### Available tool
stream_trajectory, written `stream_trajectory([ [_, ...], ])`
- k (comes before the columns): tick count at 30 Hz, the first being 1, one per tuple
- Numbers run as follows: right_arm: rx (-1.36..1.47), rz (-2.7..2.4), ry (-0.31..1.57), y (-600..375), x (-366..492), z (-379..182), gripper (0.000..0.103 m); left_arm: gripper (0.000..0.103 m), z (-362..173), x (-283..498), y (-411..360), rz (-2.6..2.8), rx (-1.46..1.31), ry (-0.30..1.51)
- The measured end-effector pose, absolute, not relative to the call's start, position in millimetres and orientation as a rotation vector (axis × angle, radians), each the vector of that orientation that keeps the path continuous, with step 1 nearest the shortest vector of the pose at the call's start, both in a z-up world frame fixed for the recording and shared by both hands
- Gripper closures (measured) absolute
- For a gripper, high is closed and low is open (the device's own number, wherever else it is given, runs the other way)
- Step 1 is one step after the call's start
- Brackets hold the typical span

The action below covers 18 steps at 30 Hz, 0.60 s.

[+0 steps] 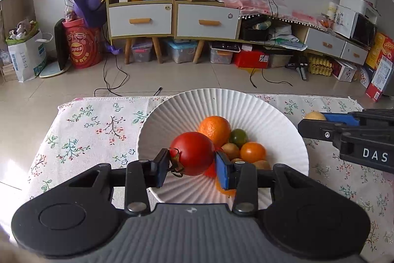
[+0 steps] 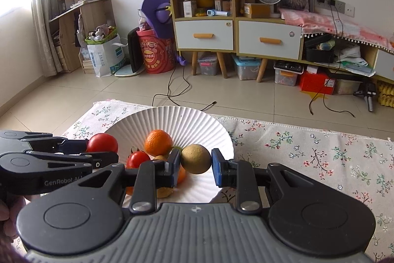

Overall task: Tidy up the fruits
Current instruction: 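Carry the red tomato and tan fruit in both tools over the white bowl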

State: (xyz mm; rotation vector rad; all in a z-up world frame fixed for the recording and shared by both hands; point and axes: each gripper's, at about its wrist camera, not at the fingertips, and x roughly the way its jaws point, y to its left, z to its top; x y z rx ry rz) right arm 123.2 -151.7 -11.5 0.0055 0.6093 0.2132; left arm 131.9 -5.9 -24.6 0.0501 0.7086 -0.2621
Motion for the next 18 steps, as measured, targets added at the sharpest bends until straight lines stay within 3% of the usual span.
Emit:
stream_trajectory([
  [18,0.01,0.228,0.662,-145,147,-32,0.079,0.059,-33,168,-4,-0.319,0.053,0.771],
])
